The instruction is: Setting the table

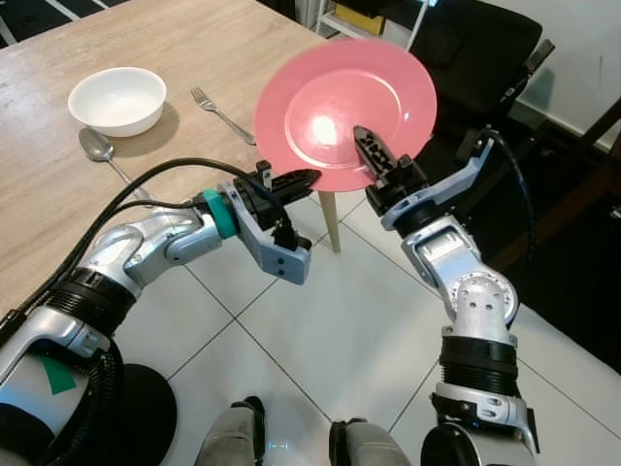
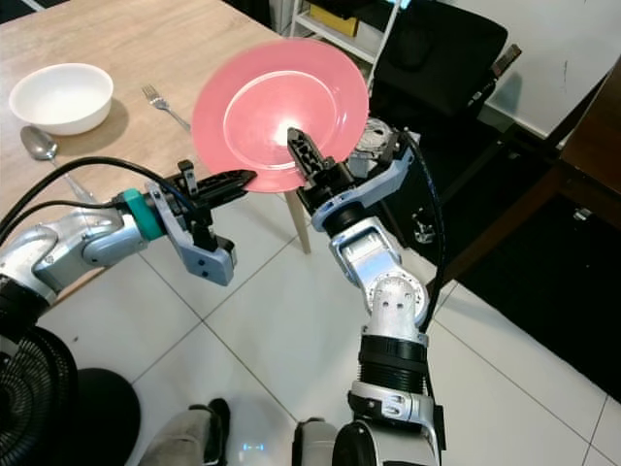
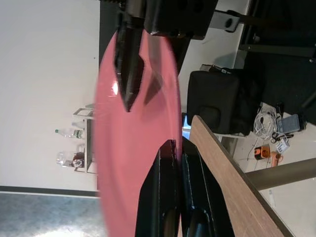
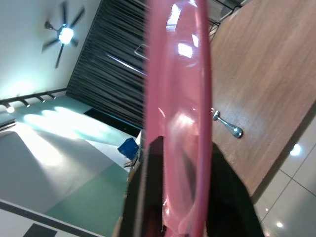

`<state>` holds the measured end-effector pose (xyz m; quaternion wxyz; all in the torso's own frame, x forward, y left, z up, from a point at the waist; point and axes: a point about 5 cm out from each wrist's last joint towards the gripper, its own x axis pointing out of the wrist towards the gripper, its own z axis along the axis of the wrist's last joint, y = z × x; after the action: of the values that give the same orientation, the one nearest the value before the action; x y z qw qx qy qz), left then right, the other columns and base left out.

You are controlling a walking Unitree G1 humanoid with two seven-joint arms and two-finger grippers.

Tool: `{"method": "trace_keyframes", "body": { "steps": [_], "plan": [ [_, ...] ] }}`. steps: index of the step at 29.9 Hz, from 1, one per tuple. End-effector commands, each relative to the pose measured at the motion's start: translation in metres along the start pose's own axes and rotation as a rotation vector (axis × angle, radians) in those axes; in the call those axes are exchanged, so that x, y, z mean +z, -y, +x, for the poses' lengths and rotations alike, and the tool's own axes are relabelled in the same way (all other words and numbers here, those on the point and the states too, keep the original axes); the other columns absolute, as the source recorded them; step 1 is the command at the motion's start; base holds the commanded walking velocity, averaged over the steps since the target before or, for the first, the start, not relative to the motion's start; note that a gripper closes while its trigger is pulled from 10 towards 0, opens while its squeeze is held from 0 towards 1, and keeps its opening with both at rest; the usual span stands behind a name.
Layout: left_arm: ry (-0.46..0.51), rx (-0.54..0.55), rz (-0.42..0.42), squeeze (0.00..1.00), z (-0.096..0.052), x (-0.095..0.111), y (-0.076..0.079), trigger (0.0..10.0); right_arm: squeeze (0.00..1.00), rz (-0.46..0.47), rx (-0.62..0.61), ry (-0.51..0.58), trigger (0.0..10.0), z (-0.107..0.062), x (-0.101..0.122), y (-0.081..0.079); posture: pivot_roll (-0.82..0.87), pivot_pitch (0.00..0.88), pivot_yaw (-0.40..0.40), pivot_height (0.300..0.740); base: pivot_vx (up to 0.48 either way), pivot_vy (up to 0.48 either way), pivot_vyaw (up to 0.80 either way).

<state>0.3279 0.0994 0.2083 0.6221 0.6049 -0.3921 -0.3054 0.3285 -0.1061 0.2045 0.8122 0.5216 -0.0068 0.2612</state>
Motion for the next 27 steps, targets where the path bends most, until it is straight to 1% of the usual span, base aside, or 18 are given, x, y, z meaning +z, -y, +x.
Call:
{"method": "trace_keyframes", "body": {
  "steps": [1,6,12,13,14,15,16,18,20,22,24,25,26,27],
  "plan": [
    [0.033,-0.022,-0.002,0.00,0.000,0.006,0.004,10.0,0.00,-0.004,-0.010,0.021,0.0,0.000,0.003,0.001,0.05,0.042,0.017,0.740,0.000,0.000,0.00],
    [0.029,-0.021,-0.005,0.00,-0.001,0.005,0.005,10.0,0.00,-0.012,-0.032,0.043,0.0,0.000,0.006,0.004,0.05,0.043,0.019,0.740,0.000,0.000,0.00],
    [0.030,-0.019,-0.001,0.00,0.000,0.005,0.004,10.0,0.00,-0.037,-0.037,0.039,0.0,-0.001,0.006,0.004,0.05,0.040,0.021,0.740,0.000,0.000,0.00],
    [0.029,-0.016,-0.004,0.29,0.000,0.004,0.004,10.0,0.00,-0.037,-0.036,0.038,0.0,-0.001,0.006,0.004,0.05,0.042,0.020,0.740,0.000,0.000,0.00],
    [0.029,-0.016,-0.004,0.29,0.000,0.004,0.004,10.0,0.00,-0.037,-0.036,0.038,0.0,-0.001,0.006,0.004,0.05,0.042,0.020,0.740,0.000,0.000,0.00],
    [0.026,-0.011,-0.026,1.00,-0.001,0.004,0.004,10.0,0.00,-0.036,-0.036,0.038,0.0,-0.001,0.006,0.004,0.05,0.042,0.020,0.740,0.000,0.000,0.00],
    [0.024,-0.002,-0.043,1.00,-0.001,0.003,0.003,10.0,0.00,-0.033,-0.037,0.041,0.0,0.000,0.006,0.005,0.05,0.043,0.020,0.740,0.000,0.000,0.00],
    [0.024,-0.002,-0.043,1.00,-0.001,0.003,0.003,10.0,0.00,-0.033,-0.037,0.041,0.0,0.000,0.006,0.005,0.05,0.043,0.020,0.740,0.000,0.000,0.00],
    [0.026,0.025,-0.077,1.00,-0.004,0.004,0.001,10.0,0.00,-0.032,-0.040,0.046,0.0,0.000,0.007,0.005,0.06,0.045,0.020,0.740,0.000,0.000,0.00],
    [0.026,0.025,-0.077,1.00,-0.004,0.004,0.001,10.0,0.00,-0.032,-0.040,0.046,0.0,0.000,0.007,0.005,0.06,0.045,0.020,0.740,0.000,0.000,0.00],
    [0.031,0.065,-0.091,1.00,-0.007,0.009,0.002,10.0,0.00,-0.043,-0.046,0.051,0.0,-0.001,0.008,0.006,0.06,0.048,0.020,0.740,0.000,0.000,0.00],
    [0.031,0.065,-0.091,1.00,-0.007,0.009,0.002,10.0,0.00,-0.043,-0.046,0.051,0.0,-0.001,0.008,0.006,0.06,0.048,0.020,0.740,0.000,0.000,0.00],
    [0.032,0.093,-0.110,0.04,-0.011,0.014,0.004,10.0,0.00,-0.051,-0.053,0.058,0.0,-0.001,0.009,0.007,0.06,0.052,0.021,0.740,0.000,0.000,0.00],
    [0.032,0.093,-0.110,0.04,-0.011,0.014,0.004,10.0,0.00,-0.051,-0.053,0.058,0.0,-0.001,0.009,0.007,0.06,0.052,0.021,0.740,0.000,0.000,0.00]
  ]
}}
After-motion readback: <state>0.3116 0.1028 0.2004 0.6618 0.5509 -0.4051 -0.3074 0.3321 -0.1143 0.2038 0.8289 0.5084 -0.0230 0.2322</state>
